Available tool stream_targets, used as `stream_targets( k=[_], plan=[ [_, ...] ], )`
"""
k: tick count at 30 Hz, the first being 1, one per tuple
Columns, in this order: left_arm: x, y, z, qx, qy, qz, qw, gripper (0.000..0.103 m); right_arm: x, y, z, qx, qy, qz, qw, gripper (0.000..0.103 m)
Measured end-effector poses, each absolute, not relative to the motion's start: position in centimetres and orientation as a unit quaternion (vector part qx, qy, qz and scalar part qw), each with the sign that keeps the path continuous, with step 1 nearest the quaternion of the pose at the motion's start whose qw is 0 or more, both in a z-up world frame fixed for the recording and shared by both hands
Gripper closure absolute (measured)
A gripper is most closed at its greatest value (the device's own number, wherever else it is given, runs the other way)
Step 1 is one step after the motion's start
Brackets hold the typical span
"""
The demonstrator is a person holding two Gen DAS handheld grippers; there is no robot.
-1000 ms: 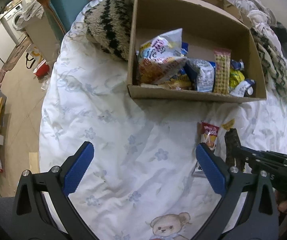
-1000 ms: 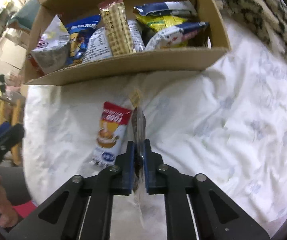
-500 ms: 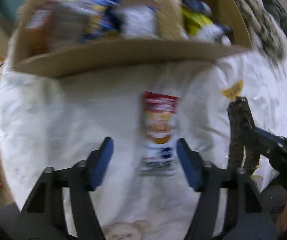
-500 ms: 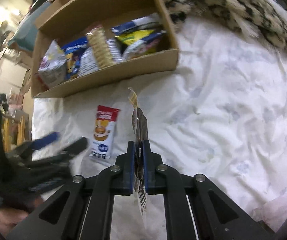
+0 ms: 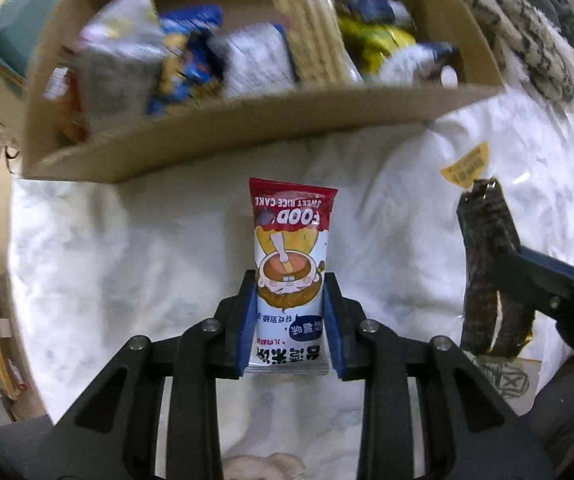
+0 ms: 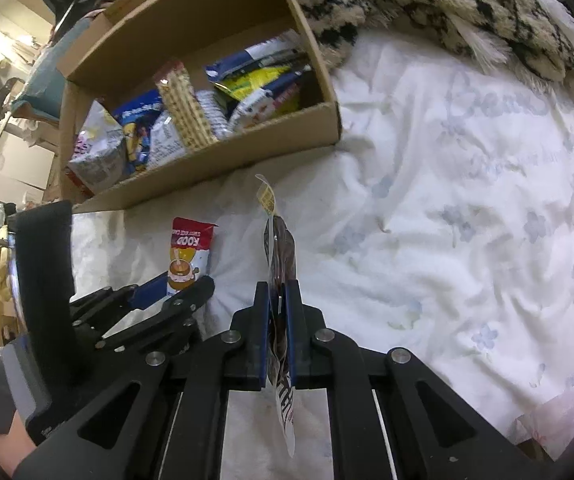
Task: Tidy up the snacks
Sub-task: 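Grasp the red-and-white FOOD rice cake packet with the left gripper while the right gripper holds the bar, then carry both held snacks into the cardboard box and open both grippers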
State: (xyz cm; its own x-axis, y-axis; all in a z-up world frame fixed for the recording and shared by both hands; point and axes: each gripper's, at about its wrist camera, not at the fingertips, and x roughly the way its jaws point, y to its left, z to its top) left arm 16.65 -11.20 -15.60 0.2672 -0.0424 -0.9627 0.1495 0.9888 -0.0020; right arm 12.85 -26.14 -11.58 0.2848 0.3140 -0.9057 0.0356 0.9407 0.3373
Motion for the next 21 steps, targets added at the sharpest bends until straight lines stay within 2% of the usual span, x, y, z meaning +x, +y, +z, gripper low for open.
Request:
stream_targets(
  k=[10, 21],
  plan=[
    [15.3, -6.1, -9.9, 0.005, 0.571, -0.009, 0.821, 0.076, 12.4, -24.3, -9.0, 0.2, 0.557, 0.174, 0.787, 0.096],
    [15.1, -0.3, -3.6, -0.041, 0.516, 0.032, 0.855, 0.076, 12.1, -24.0, -3.0, 0.226, 0.442, 0.238, 0.835, 0.096]
  ],
)
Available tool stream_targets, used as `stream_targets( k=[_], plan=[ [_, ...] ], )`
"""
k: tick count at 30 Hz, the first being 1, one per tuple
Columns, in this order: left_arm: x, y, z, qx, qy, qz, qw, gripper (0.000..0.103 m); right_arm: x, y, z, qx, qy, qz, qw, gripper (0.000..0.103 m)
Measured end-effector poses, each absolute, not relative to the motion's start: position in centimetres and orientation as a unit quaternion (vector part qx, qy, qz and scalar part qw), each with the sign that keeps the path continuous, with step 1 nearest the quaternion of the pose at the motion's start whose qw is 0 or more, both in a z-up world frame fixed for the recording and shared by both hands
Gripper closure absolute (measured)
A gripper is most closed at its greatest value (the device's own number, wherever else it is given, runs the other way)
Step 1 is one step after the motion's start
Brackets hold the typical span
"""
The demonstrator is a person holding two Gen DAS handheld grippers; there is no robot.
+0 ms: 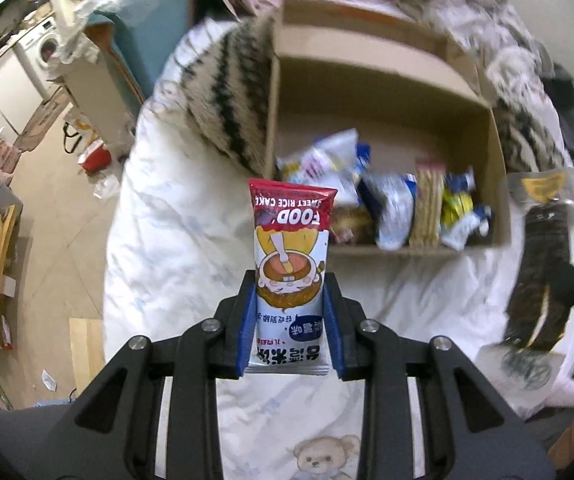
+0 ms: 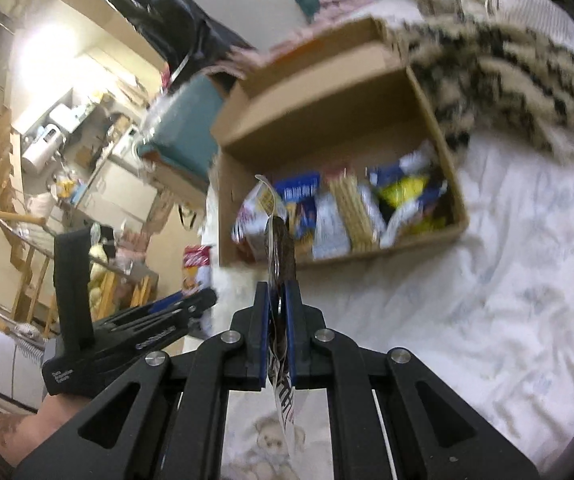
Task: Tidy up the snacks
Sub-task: 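Carry both held snacks into the cardboard box and open both grippers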
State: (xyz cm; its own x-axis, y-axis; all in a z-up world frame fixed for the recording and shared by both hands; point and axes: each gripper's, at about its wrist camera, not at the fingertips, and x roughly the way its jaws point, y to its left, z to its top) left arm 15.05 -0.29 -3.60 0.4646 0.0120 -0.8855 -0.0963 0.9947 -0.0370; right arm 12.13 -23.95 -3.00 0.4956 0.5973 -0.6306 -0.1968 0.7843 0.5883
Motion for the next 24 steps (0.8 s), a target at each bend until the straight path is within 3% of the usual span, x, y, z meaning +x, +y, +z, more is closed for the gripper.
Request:
stream_targets(
  k=[13, 24],
  plan=[
    [21.0, -1.0, -1.6, -0.024, 0.486, 0.027, 0.873, 0.076, 17.9, -29.5, 1.0, 0.258, 0.352, 0.172, 0.883, 0.096],
    [25.5, -4.7, -3.2, -0.021, 0.491, -0.008, 0.871, 0.076, 23.5, -28.1, -2.3, 0.218, 0.394, 0.158, 0.879, 0.096]
  ],
)
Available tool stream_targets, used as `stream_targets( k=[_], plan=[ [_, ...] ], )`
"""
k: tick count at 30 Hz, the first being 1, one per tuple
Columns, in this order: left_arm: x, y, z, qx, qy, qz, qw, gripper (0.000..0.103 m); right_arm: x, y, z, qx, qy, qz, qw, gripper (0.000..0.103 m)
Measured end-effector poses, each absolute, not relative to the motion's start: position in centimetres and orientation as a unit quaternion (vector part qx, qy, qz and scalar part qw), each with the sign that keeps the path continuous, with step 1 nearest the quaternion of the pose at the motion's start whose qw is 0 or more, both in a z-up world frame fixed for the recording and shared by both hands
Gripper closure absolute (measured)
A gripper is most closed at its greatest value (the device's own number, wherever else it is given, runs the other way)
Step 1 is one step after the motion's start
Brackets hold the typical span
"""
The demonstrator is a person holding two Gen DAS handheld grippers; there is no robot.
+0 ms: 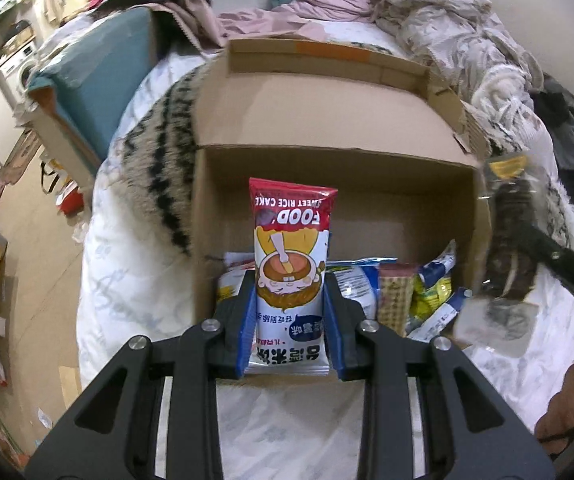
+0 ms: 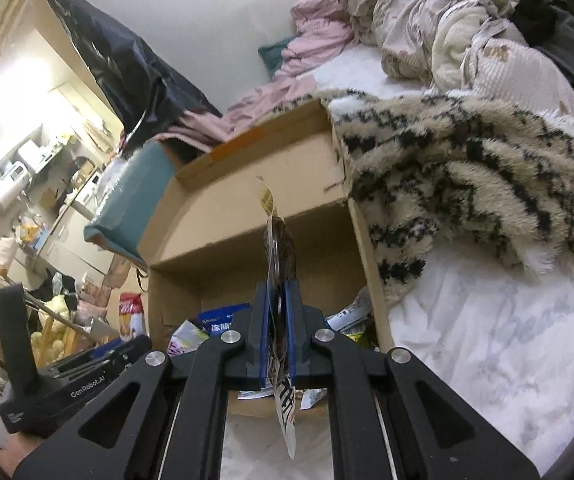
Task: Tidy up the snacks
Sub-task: 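Carry both held snacks into the cardboard box and open both grippers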
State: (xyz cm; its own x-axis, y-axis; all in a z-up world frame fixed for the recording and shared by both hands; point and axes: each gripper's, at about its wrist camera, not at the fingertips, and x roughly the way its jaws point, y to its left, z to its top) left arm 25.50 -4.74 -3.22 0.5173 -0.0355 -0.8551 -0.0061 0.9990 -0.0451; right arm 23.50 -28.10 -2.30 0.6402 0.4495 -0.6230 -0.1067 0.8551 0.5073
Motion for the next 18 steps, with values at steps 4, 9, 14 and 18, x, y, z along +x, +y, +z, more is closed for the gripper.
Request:
stream_targets(
  k=[4, 9, 14, 18],
  plan=[
    [26.5, -6.5, -4.1, -0.004, 0.494, -0.017, 0.87, 0.076, 24.4, -26.9, -3.4, 0.206, 0.409, 0.161, 0.874, 0.095],
    [27.3, -7.6, -5.7, 0.005, 0.508, -0.023, 0.861, 0.076, 25.3, -26.1, -4.7, 0.203, 0.429, 0.166, 0.864, 0.095],
    [27.3, -8.1, -6.1, 0.003, 0.512, -0.036, 0.858, 0.074, 25.6, -25.8, -5.3, 0.218, 0.44, 0.177, 0.853, 0.091],
    [26.8, -8.6, -5.6, 0.016, 0.501, -0.045, 0.864, 0.04, 25.4, -26.5, -5.2, 0.235, 0.434, 0.163, 0.854, 0.038]
  ],
)
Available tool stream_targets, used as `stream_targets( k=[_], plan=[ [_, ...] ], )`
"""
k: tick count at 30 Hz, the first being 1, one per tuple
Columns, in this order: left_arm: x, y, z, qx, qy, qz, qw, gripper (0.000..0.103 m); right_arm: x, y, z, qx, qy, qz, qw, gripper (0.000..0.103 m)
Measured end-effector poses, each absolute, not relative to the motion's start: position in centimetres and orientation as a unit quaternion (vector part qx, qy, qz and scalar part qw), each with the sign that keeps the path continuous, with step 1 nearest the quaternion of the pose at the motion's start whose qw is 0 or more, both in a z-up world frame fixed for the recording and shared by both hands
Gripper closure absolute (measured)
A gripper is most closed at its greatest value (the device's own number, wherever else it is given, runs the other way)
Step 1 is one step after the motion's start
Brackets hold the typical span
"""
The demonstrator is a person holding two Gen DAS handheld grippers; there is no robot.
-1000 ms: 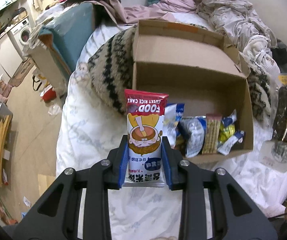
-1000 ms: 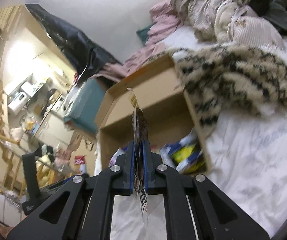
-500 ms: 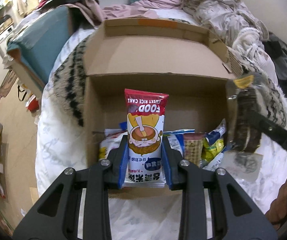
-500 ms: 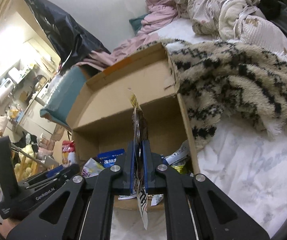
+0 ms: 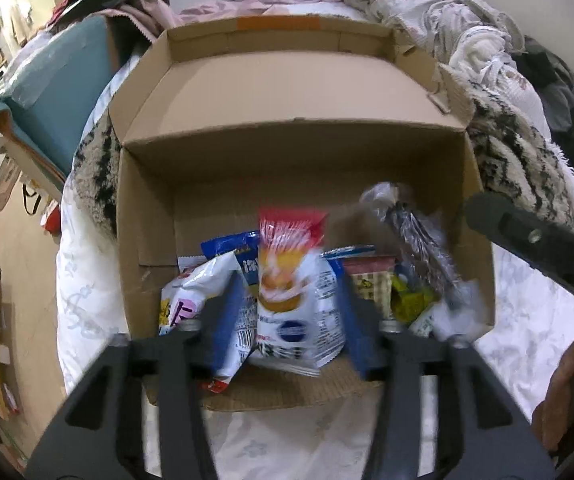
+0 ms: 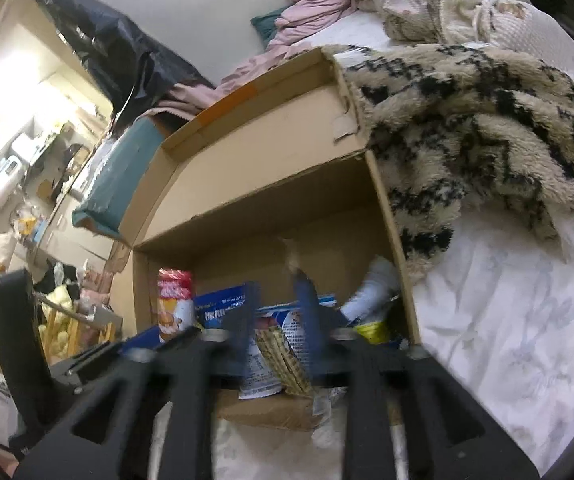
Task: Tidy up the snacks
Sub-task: 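Carry both held snacks into the cardboard box and open both grippers, then withdraw both grippers up and away from the box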
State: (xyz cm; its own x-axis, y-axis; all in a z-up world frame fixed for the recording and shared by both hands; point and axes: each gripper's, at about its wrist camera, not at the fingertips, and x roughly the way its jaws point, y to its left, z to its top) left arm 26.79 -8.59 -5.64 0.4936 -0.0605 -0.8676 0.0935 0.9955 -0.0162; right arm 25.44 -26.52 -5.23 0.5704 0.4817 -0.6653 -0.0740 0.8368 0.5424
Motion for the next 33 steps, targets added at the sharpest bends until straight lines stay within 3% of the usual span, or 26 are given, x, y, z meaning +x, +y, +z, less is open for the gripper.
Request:
stream_targets(
  k=[1, 3, 9, 12, 16, 18, 19, 28, 33],
  plan=[
    [26.4, -8.6, -5.3, 0.016, 0.494, -0.044, 0.868, 0.025, 25.3, -26.8, -5.2, 0.244, 0.431, 0.162, 0.853, 0.032],
    [25.8, -8.4, -4.5, 0.011, 0.48, -0.042, 0.876, 0.016, 25.1, -27.3, -4.9, 0.254, 0.423, 0.154, 0.856, 0.031],
    [23.3, -6.5, -1.9, -0.018, 0.451, -0.044, 0.891, 0.016, 23.9, -28.4, -3.5, 0.254, 0.415, 0.152, 0.86, 0.03],
    [21.8, -4.9, -0.7, -0.027, 0.437, -0.033, 0.899, 0.016, 22.7, -28.5, -2.6, 0.247, 0.415, 0.152, 0.863, 0.018],
    [19.4, -2.6, 0.5, -0.025, 0.408, -0.01, 0.912, 0.016, 20.1, -27.1, -1.1, 0.204, 0.405, 0.149, 0.879, 0.011],
    [18.0, -1.5, 0.8, -0.025, 0.401, -0.001, 0.916, 0.008, 18.4, -26.3, -0.5, 0.178, 0.395, 0.142, 0.89, 0.006],
    [17.6, -1.1, 0.9, -0.026, 0.399, 0.002, 0.916, 0.003, 17.4, -25.9, -0.2, 0.167, 0.391, 0.138, 0.894, 0.005],
    [10.7, 1.9, 1.0, -0.042, 0.382, 0.01, 0.923, 0.0, 10.7, -23.3, 1.7, 0.116, 0.367, 0.133, 0.913, 0.005],
    [8.2, 2.2, 1.3, -0.034, 0.362, 0.004, 0.931, 0.0, 8.0, -22.5, 1.7, 0.093, 0.35, 0.121, 0.924, 0.0]
  ],
)
